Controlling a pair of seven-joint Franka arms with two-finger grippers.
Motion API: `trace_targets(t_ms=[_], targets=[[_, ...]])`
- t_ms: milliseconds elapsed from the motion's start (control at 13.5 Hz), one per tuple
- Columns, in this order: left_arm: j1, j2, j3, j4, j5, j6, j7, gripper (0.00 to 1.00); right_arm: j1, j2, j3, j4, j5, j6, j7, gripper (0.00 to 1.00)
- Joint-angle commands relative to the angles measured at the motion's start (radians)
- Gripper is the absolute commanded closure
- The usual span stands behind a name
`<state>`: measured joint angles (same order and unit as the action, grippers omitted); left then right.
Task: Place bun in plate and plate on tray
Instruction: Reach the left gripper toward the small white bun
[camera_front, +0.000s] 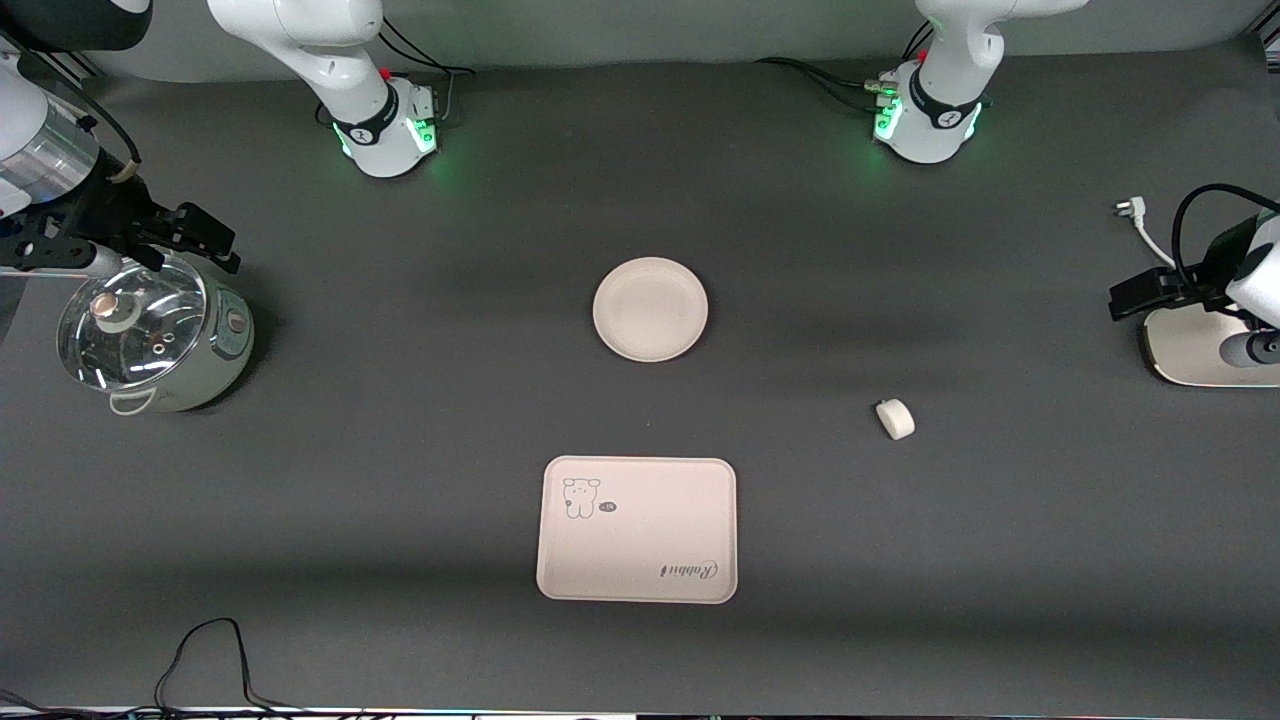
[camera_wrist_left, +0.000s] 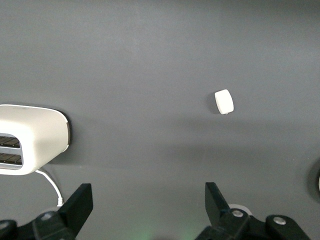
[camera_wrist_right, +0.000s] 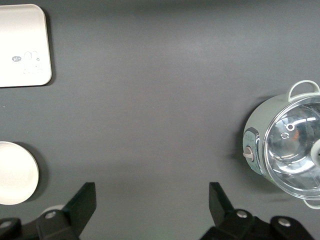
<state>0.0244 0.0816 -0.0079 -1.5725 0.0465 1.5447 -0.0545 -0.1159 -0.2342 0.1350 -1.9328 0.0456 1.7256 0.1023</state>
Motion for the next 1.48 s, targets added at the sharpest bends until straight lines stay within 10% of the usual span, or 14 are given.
trace_targets(t_ms=[0, 665, 1108, 1404], targets=[[0.005, -0.005, 0.0, 0.02, -0.013, -0.043, 0.031, 0.0, -0.013, -0.01, 0.006, -0.012, 0.025, 0.025, -0.018, 0.0], [-0.018, -0.002, -0.018, 0.034, -0.02, -0.09, 0.006, 0.0, -0.013, 0.016, 0.015, -0.012, 0.025, 0.051, -0.01, 0.0], [-0.032, 0.033, -0.219, 0.037, -0.033, -0.012, -0.298, 0.0, -0.013, 0.03, 0.025, -0.006, 0.025, 0.063, -0.01, 0.0], [-0.024, 0.035, -0.216, -0.027, -0.074, 0.049, -0.294, 0.0, -0.013, 0.036, 0.025, -0.006, 0.025, 0.065, -0.01, 0.0]])
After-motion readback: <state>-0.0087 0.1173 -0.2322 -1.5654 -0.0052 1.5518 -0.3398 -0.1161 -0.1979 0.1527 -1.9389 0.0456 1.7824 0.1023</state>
